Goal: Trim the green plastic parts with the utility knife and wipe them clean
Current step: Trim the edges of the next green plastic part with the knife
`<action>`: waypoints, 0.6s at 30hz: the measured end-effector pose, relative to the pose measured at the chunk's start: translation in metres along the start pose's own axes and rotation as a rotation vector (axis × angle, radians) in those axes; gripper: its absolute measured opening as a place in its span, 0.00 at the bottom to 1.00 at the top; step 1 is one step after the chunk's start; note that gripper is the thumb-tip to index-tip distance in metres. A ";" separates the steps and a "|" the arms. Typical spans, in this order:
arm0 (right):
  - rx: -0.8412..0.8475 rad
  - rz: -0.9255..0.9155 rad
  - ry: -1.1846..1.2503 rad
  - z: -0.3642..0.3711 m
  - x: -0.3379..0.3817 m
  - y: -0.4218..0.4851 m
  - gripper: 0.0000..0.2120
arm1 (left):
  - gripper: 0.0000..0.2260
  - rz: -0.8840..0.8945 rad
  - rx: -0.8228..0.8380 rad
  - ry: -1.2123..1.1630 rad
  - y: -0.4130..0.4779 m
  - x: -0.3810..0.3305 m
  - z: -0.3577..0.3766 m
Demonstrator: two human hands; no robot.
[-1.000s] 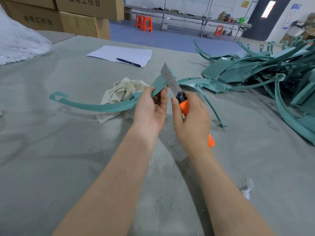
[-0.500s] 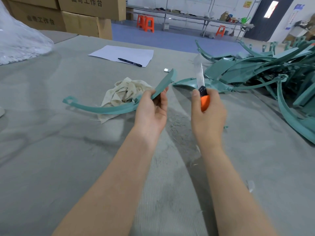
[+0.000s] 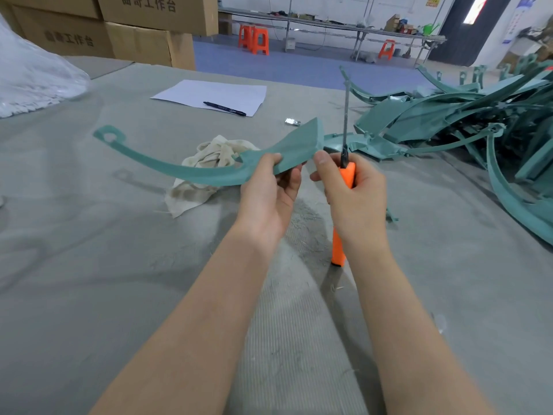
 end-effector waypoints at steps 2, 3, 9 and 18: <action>0.041 0.028 0.080 -0.002 0.000 0.002 0.07 | 0.05 0.011 0.024 0.059 -0.001 0.000 0.001; 0.059 0.037 0.106 -0.004 0.001 0.002 0.07 | 0.05 0.013 0.038 0.081 -0.001 0.000 0.001; 0.159 0.100 0.225 -0.004 0.004 0.002 0.05 | 0.05 -0.021 0.102 0.092 -0.002 -0.006 0.001; -0.016 0.049 0.134 -0.020 0.004 0.005 0.09 | 0.07 -0.180 0.188 0.009 -0.005 -0.003 0.002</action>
Point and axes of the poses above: each hand's wrist, its own y-axis towards the middle knuckle, its own z-axis out of the palm, x = y × z, the point moved 3 cm from there along y, towards the middle knuckle, and after that the axes turned 9 degrees about z, right-handed, at the moved point
